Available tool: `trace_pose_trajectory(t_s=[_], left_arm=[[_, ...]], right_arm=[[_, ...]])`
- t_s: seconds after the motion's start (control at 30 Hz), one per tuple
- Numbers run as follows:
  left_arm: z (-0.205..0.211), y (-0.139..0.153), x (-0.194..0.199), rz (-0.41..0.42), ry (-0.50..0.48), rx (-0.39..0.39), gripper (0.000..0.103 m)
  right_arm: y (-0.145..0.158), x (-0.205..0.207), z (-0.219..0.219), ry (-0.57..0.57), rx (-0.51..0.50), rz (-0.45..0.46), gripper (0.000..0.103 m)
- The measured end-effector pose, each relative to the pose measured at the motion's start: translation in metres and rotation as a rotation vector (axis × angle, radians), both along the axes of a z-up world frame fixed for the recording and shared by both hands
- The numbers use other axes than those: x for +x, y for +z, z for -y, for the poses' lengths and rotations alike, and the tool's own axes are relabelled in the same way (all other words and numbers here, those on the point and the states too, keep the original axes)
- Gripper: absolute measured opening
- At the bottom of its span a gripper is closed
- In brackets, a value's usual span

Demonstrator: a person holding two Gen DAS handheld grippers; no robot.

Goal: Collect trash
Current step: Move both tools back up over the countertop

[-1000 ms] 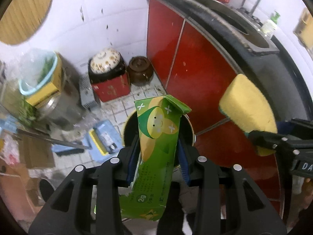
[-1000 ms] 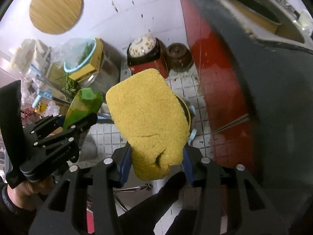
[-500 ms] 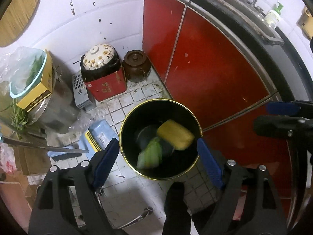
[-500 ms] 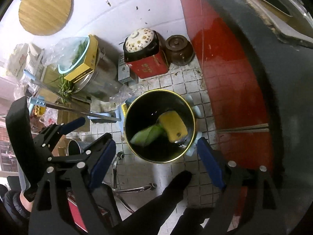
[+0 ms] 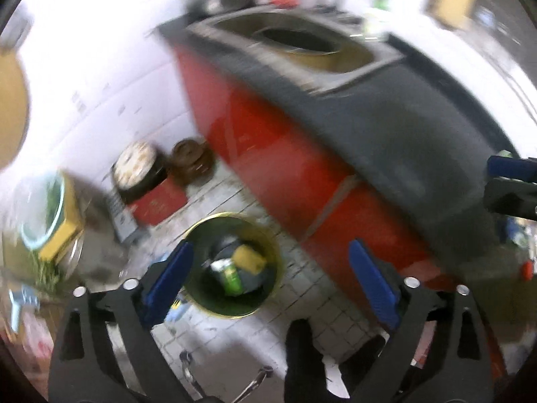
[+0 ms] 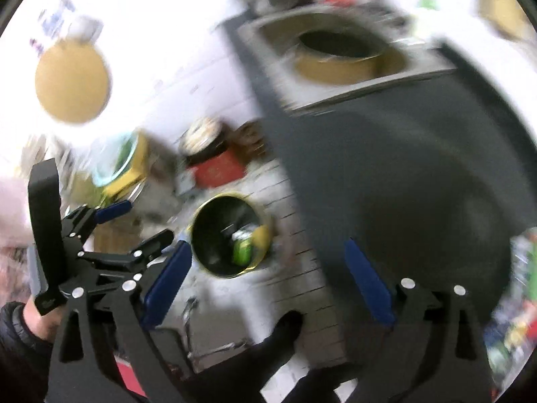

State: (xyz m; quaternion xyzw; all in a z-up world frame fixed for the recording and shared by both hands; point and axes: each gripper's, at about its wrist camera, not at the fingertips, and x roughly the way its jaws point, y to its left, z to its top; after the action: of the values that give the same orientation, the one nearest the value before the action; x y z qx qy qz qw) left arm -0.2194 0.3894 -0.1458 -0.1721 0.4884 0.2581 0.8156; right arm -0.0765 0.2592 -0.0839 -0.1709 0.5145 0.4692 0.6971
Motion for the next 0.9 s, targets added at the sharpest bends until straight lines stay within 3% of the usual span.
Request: trace_pose_trajectory(t_s=[0.27, 0.5, 0.63, 0.9], left_arm=[[0.171, 0.065, 0.154, 0.073, -0.447, -0.065, 0.092], [0.302, 0.082, 0.219, 0.081, -0.688, -0.034, 0.092], [0.345, 0.080, 0.229, 0.051, -0.749, -0.003, 0.092], [0.342, 0.064, 0.227, -0.019, -0.740, 0.030, 0.092]], right_arm=[[0.067, 0.070, 0.221, -0.474, -0.033, 0.200, 0.090], [0.076, 0.068, 0.414, -0.869, -0.086, 0.230, 0.090], [0.067, 0.053, 0.480, -0.988, -0.096, 0.216, 0.090], [0.055, 0.051, 0.513, -1.049, -0.089, 0.177, 0.090]])
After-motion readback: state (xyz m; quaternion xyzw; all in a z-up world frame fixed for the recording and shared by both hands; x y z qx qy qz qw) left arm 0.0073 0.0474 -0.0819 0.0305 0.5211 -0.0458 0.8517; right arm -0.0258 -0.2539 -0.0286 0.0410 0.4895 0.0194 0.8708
